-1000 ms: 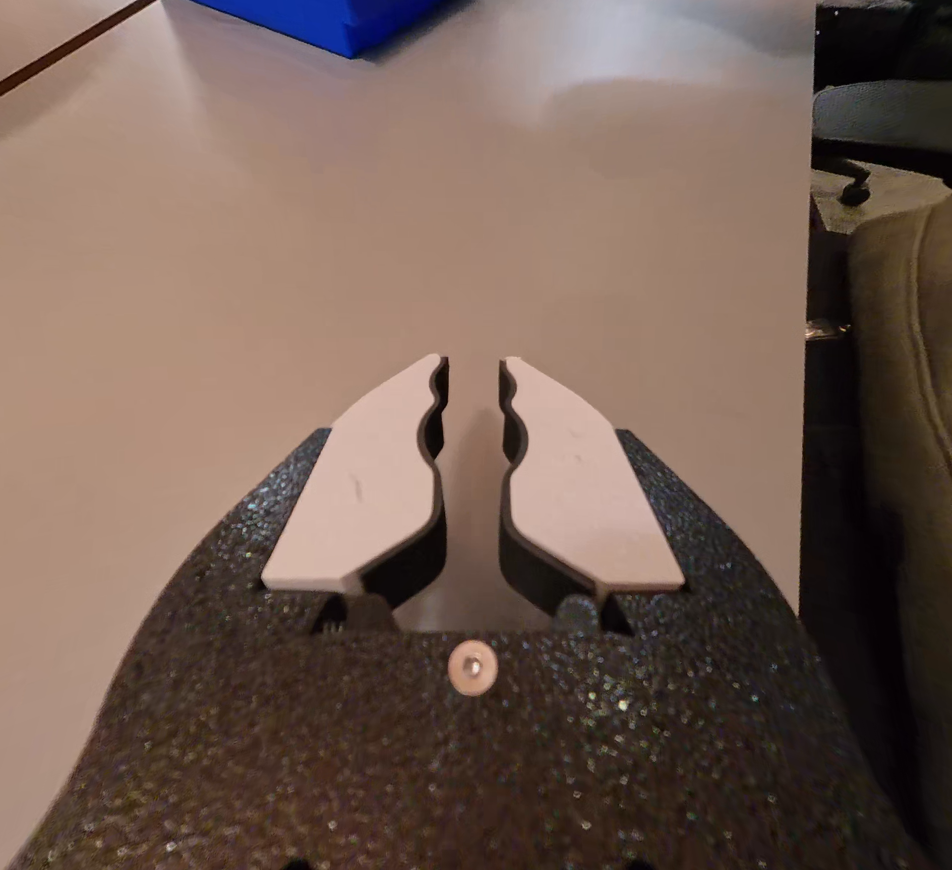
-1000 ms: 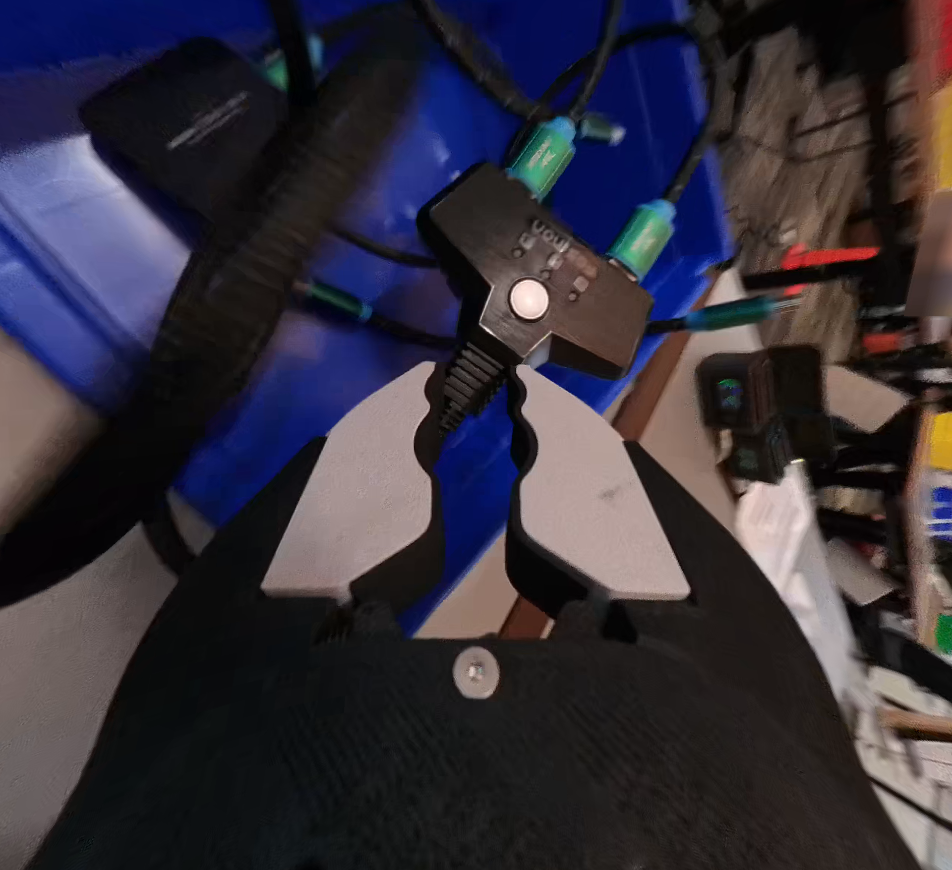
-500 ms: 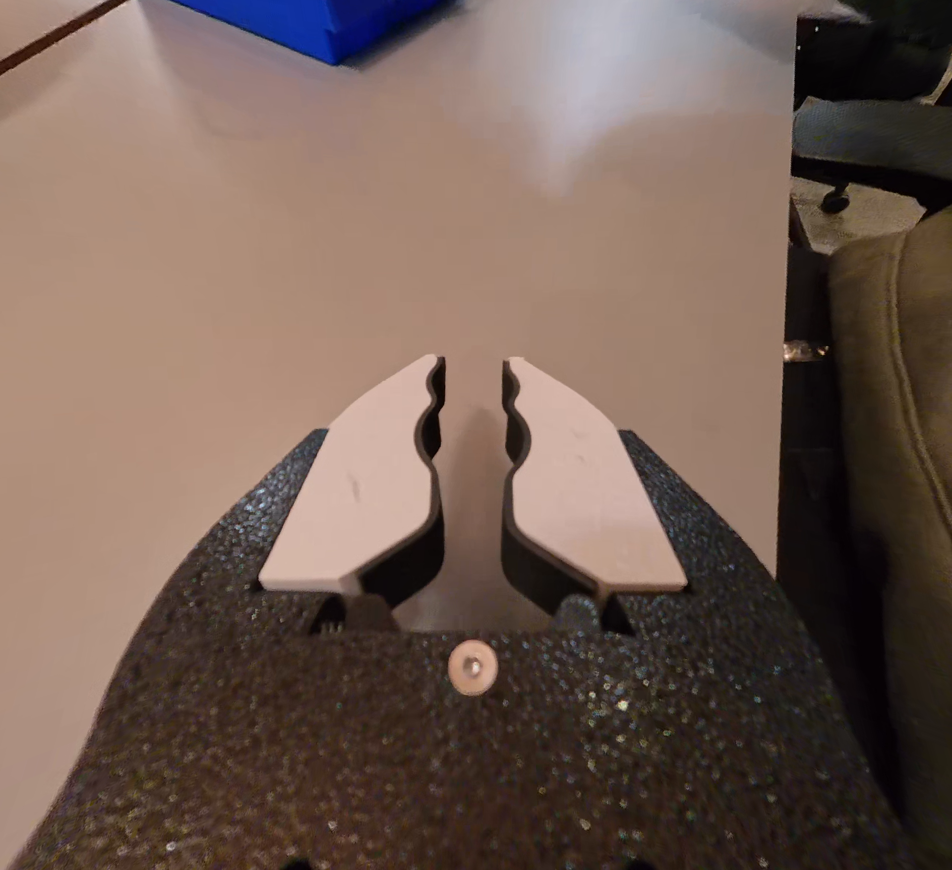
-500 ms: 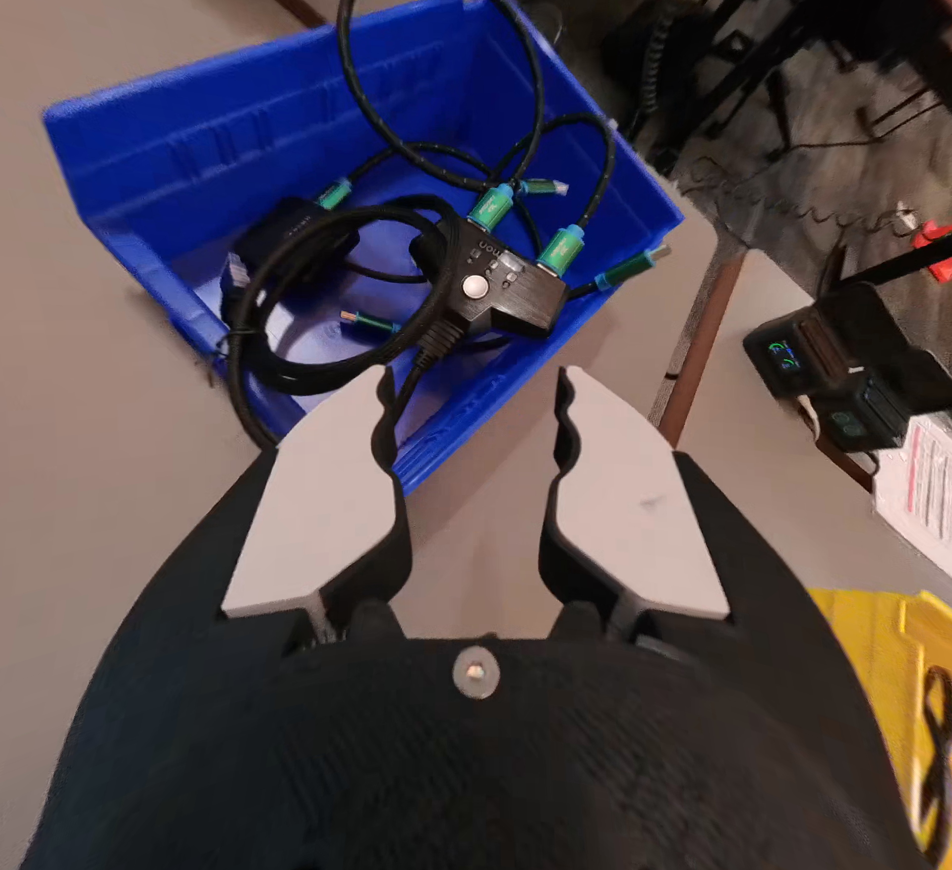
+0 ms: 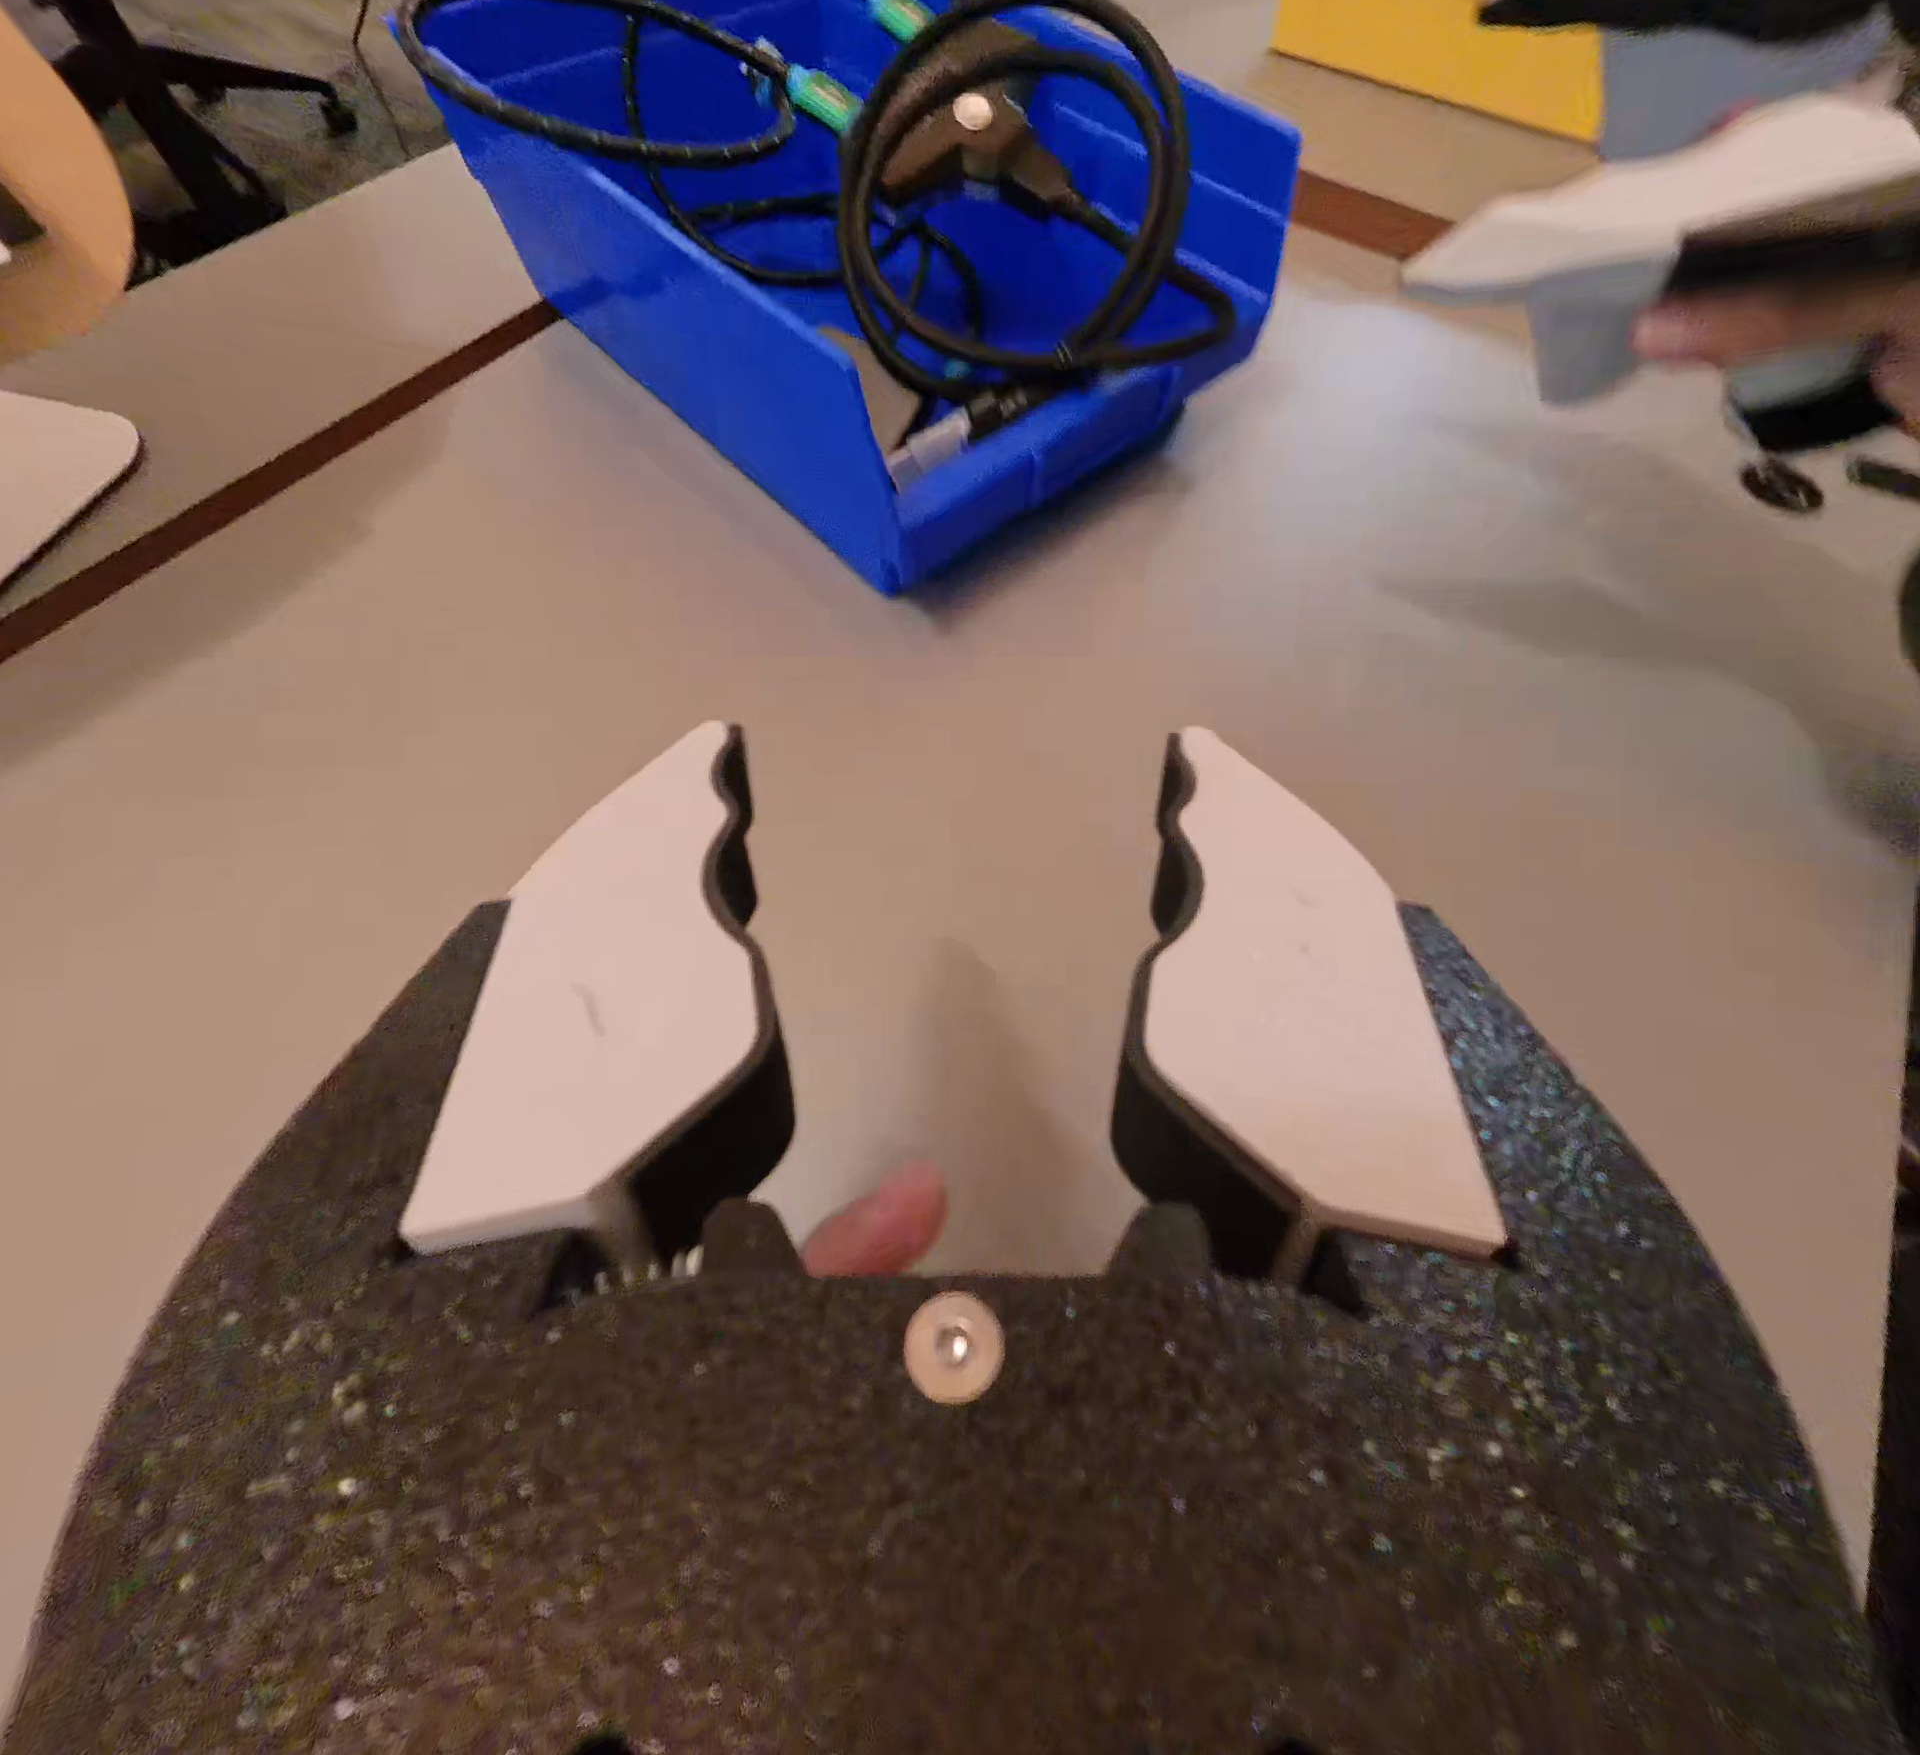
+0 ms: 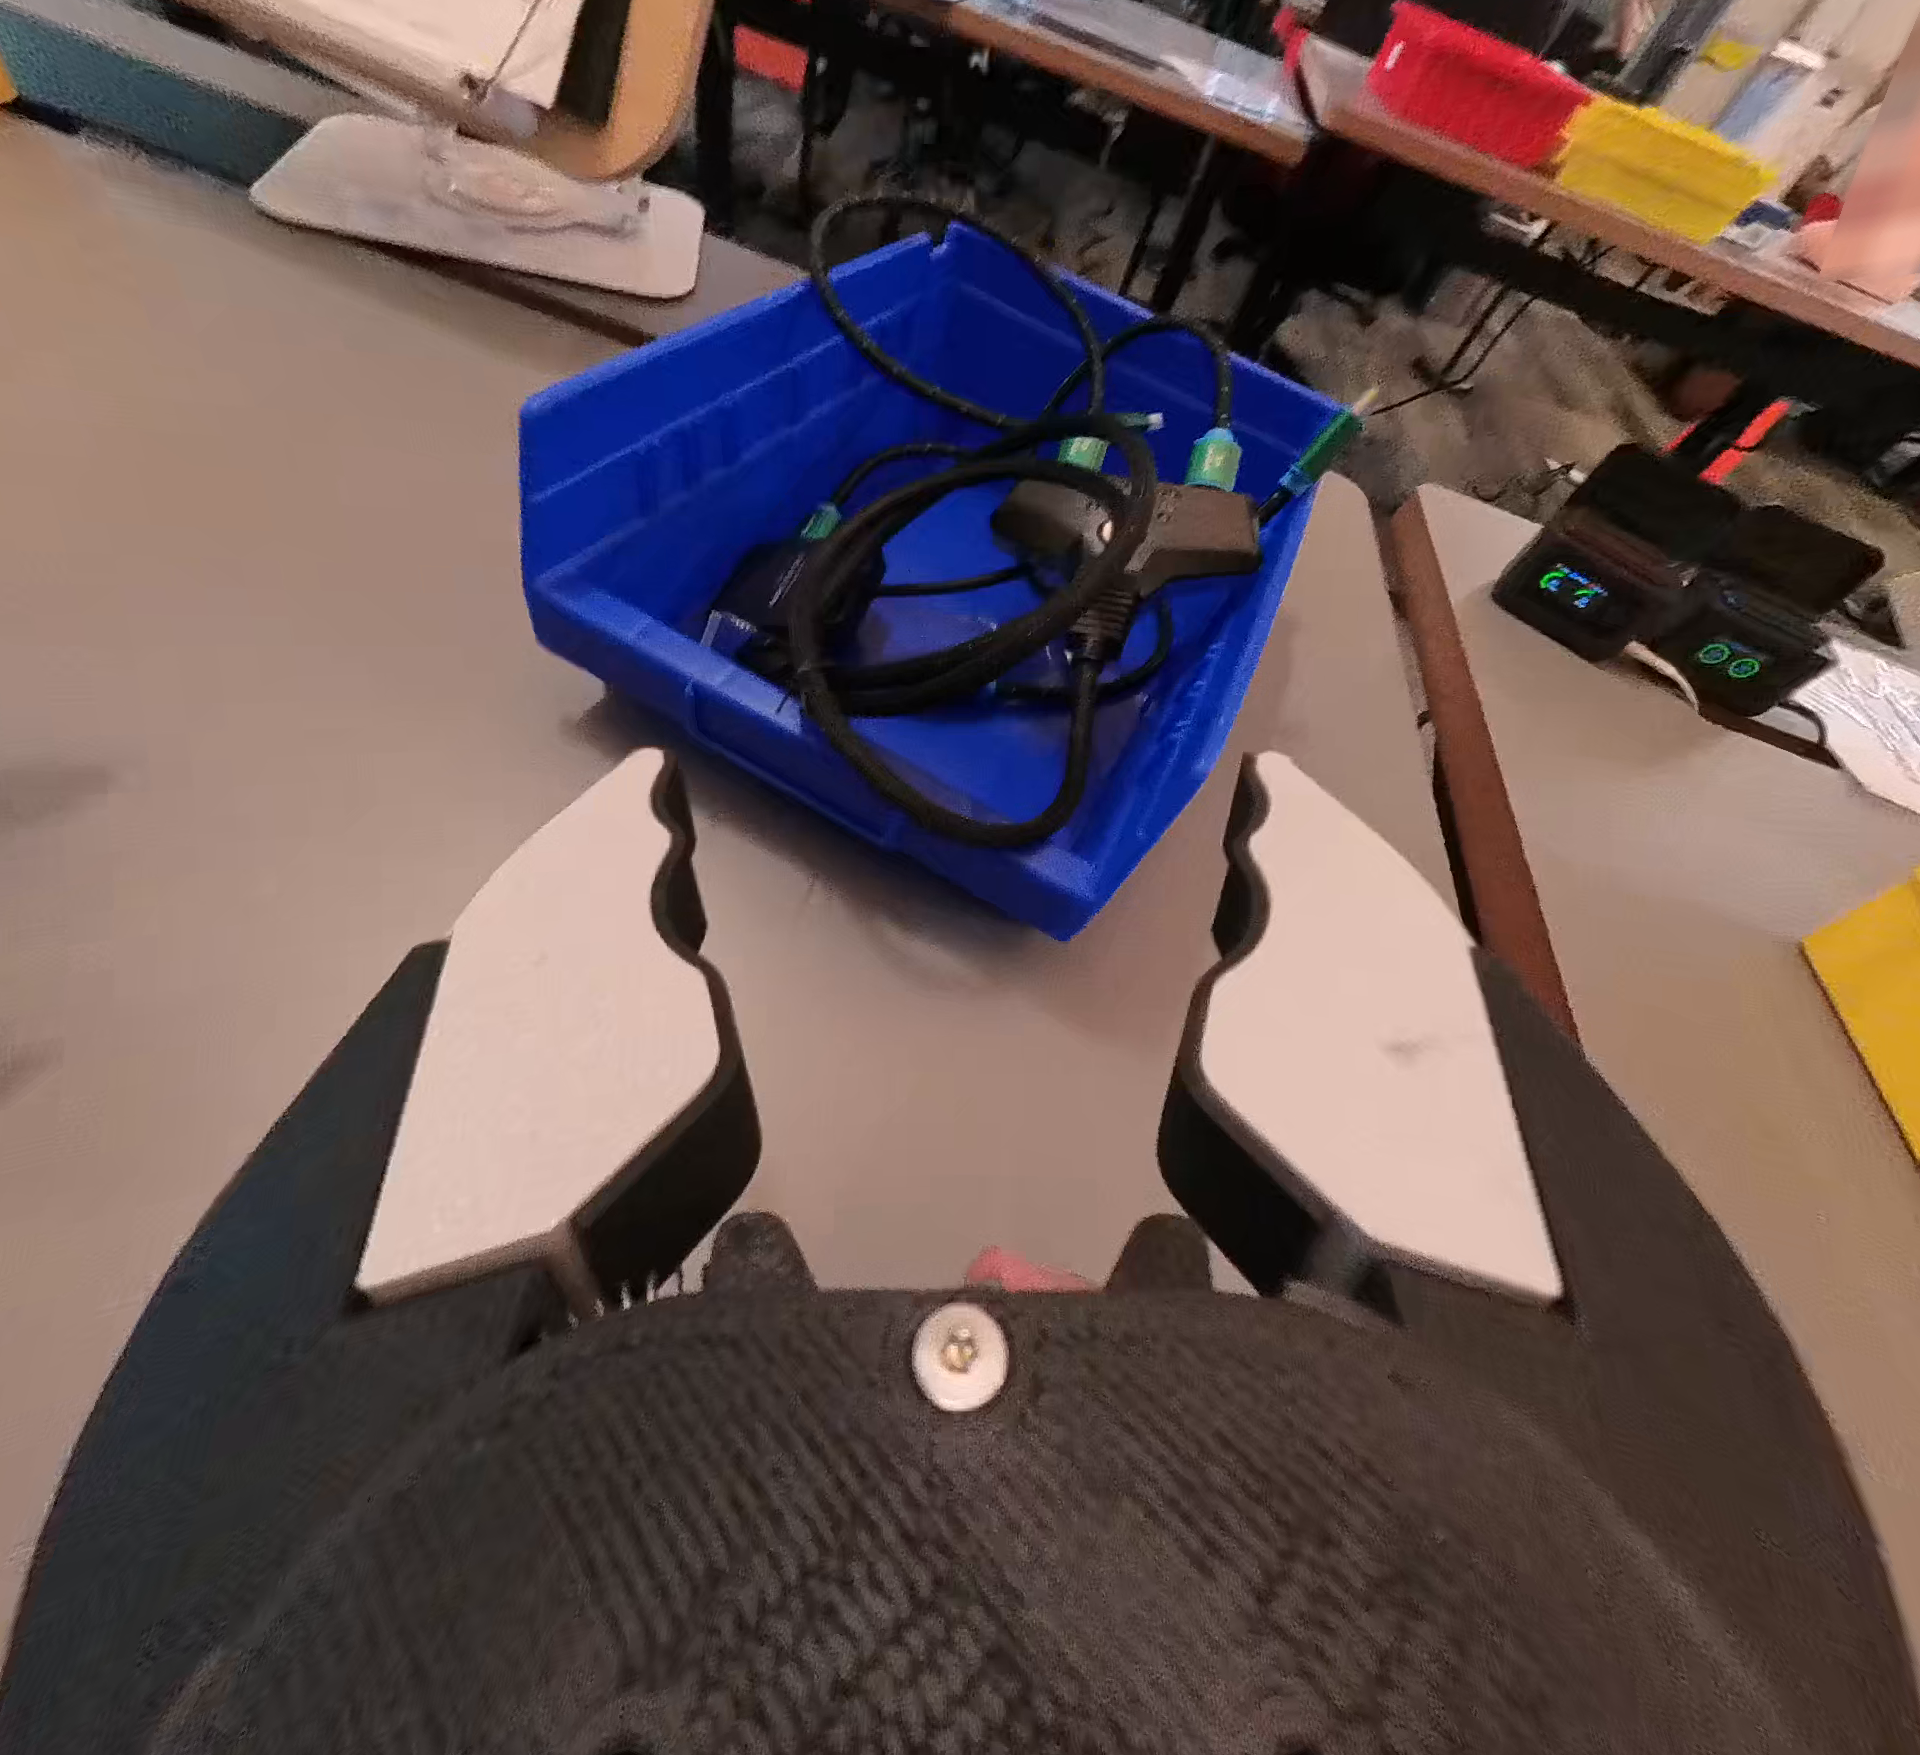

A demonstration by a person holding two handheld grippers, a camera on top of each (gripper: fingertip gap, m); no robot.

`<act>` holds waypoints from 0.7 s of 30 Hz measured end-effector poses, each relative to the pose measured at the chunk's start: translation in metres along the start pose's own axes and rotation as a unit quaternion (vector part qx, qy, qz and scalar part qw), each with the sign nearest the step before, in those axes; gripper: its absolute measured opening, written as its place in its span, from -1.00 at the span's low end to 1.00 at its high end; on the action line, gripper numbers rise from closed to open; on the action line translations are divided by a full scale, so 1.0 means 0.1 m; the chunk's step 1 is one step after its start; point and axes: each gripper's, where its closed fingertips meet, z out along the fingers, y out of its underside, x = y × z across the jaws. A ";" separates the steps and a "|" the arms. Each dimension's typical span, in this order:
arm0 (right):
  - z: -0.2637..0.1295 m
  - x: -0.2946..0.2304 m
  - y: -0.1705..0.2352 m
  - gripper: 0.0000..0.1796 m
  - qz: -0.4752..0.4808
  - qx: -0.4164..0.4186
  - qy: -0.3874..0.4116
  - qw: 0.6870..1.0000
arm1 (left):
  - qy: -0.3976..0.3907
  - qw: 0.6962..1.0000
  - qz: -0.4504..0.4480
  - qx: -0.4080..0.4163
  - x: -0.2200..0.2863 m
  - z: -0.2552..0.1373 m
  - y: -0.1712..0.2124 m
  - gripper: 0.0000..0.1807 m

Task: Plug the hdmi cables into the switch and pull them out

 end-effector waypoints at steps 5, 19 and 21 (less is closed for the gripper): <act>0.02 0.04 -0.02 0.14 -0.011 0.001 0.023 1.000 | -0.040 0.997 -0.048 -0.036 -0.21 0.61 -0.46 -0.01; 0.17 0.42 0.48 0.18 0.026 -0.091 0.089 0.991 | -0.163 0.952 -0.093 -0.242 -0.91 1.73 -0.36 0.01; 0.18 0.44 0.52 0.19 0.028 -0.099 0.091 0.991 | -0.173 0.946 -0.099 -0.255 -0.97 1.84 -0.32 -0.04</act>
